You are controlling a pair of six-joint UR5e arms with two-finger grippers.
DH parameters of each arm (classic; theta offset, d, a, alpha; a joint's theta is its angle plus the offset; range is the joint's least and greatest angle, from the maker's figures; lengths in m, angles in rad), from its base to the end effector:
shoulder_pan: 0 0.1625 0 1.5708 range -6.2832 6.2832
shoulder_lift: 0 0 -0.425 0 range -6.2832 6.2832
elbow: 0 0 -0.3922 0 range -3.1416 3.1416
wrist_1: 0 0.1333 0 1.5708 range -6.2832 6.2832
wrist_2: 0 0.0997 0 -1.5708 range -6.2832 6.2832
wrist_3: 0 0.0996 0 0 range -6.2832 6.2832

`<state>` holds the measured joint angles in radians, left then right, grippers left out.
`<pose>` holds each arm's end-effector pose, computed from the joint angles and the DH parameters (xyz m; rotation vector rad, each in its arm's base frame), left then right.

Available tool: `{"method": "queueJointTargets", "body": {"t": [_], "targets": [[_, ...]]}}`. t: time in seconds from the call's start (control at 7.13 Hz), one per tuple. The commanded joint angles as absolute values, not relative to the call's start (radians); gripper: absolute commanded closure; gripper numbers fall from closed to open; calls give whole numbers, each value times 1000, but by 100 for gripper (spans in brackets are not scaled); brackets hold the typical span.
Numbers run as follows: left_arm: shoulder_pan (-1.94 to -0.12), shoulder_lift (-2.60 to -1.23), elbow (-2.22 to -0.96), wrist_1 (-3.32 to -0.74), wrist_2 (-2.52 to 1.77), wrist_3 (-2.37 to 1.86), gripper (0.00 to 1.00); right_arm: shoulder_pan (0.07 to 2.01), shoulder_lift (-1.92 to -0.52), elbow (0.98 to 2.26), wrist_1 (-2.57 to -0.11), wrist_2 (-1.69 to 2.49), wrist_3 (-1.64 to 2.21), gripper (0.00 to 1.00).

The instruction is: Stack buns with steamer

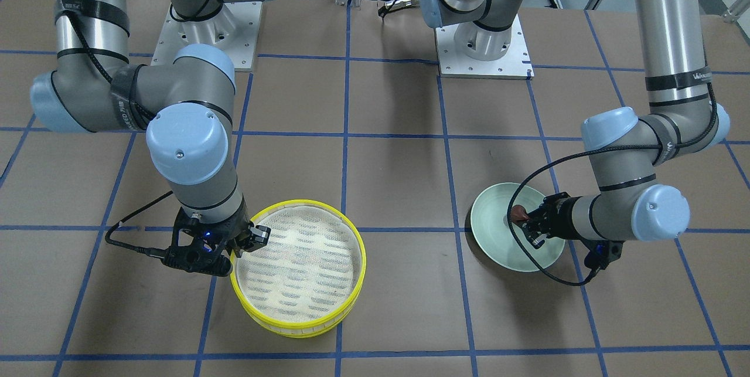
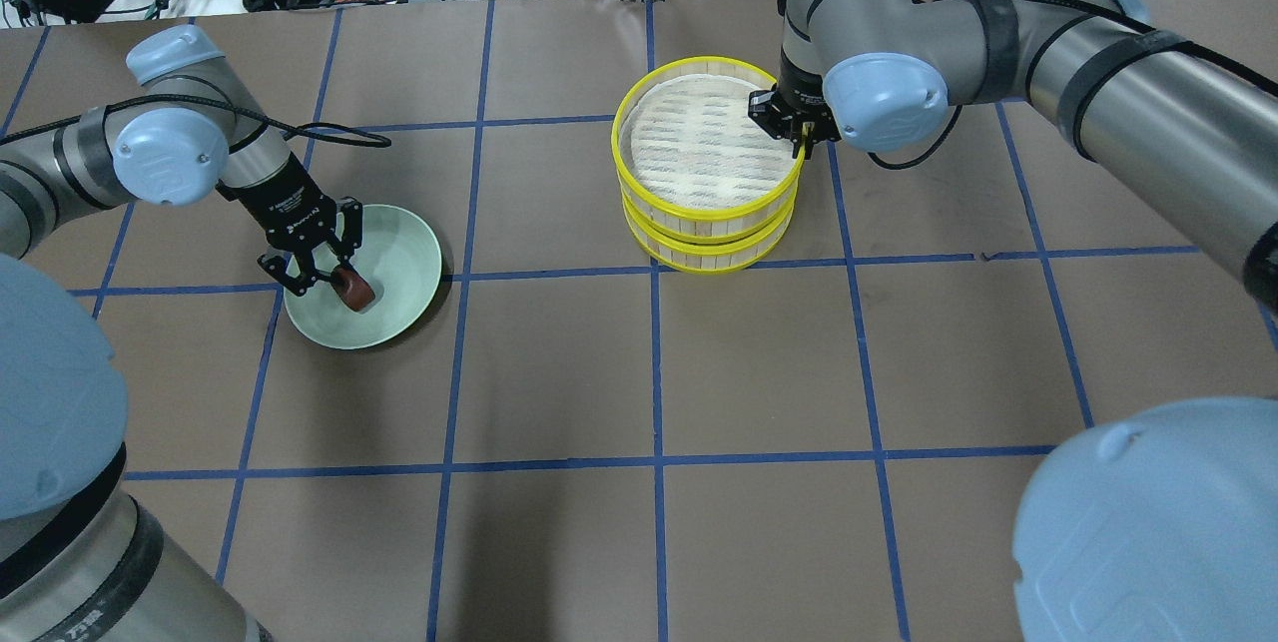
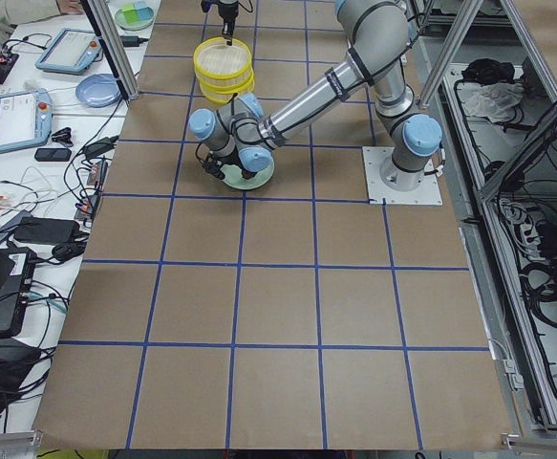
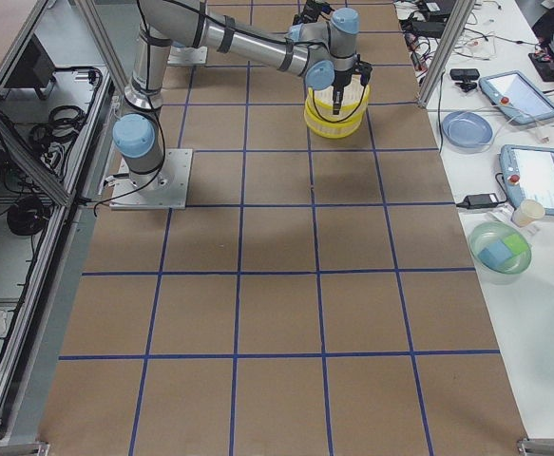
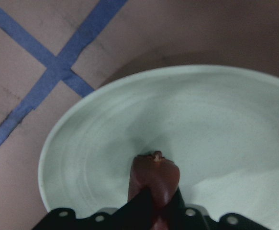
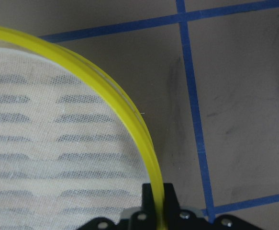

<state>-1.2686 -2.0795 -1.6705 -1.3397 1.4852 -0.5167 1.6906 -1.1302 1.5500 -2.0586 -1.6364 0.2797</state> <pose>0.0387 -0.6006 0.1805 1.2335 -2.7798 -0.5912 0.2030 -0.6258 0.2947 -0.2501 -3.0782 0.1231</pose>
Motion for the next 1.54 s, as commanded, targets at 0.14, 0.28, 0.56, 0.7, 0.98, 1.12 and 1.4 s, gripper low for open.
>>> {"method": "queueJointTargets", "body": {"t": [0.14, 0.28, 0.56, 0.7, 0.98, 1.12, 1.4], "targets": [[-1269, -2045, -1652, -1306, 1506, -480, 100, 1690, -1129, 1560, -2063, -1635, 281, 100], [-1269, -2042, -1645, -1231, 1503, -473, 100, 1690, -1129, 1562, -2063, -1635, 282, 100], [-1264, -2030, -1611, -1223, 1509, -457, 100, 1689, -1120, 1562, -2063, -1637, 279, 98], [-1266, -2022, -1599, -1215, 1509, -442, 100, 1689, -1120, 1562, -2063, -1637, 279, 94], [-1282, -1987, -1594, -1215, 1509, -442, 100, 1689, -1120, 1562, -2063, -1638, 279, 83], [-1295, -1964, -1591, -1215, 1503, -446, 100, 1687, -1120, 1562, -2063, -1638, 279, 76], [-1345, -1935, -1545, -1216, 1496, -489, 100, 1677, -1123, 1562, -2063, -1660, 261, 47]]}}
